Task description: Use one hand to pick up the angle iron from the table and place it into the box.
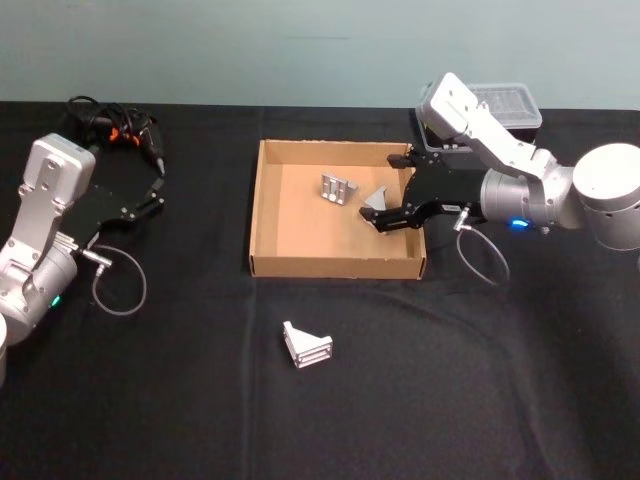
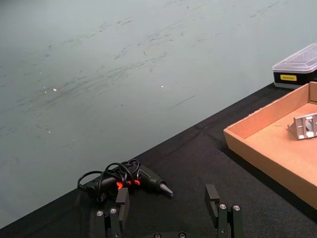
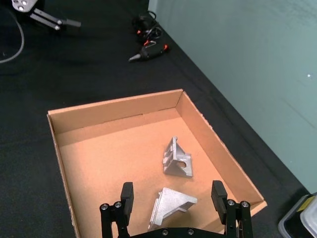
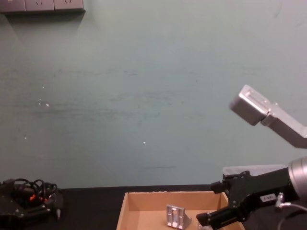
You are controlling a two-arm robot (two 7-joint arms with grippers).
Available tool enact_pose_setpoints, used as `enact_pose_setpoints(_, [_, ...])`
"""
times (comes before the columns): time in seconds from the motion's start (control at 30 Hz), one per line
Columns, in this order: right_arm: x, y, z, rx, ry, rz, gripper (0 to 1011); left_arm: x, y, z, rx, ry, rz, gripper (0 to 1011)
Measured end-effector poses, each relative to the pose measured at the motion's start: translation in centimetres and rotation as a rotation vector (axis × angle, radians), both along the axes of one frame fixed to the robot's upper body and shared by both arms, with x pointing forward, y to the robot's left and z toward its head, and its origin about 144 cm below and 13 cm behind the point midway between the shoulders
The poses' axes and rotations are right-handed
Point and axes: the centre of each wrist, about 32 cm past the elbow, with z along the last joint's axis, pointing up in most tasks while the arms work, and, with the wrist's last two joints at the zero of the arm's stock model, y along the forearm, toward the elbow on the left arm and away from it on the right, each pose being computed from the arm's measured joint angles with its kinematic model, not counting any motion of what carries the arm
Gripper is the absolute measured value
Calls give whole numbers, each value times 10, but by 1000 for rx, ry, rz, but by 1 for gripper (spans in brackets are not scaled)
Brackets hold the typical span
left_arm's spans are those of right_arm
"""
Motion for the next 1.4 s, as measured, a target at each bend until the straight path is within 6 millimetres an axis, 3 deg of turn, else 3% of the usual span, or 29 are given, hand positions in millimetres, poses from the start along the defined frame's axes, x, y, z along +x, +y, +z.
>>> enact_pose_setpoints(0.23, [-11, -8, 7, 32, -27, -7, 1004, 0, 0, 0, 0, 0, 0, 1000])
enact_pose_setpoints(0.77, [-71, -21, 43, 127, -67, 142, 1004, 0, 0, 0, 0, 0, 0, 1000])
enact_pose_setpoints(0.97, [-85, -21, 44, 143, -34, 210, 1004, 0, 0, 0, 0, 0, 0, 1000])
enact_pose_setpoints(1.4, [-103, -18, 28, 92, 94, 362, 1004, 0, 0, 0, 0, 0, 0, 1000])
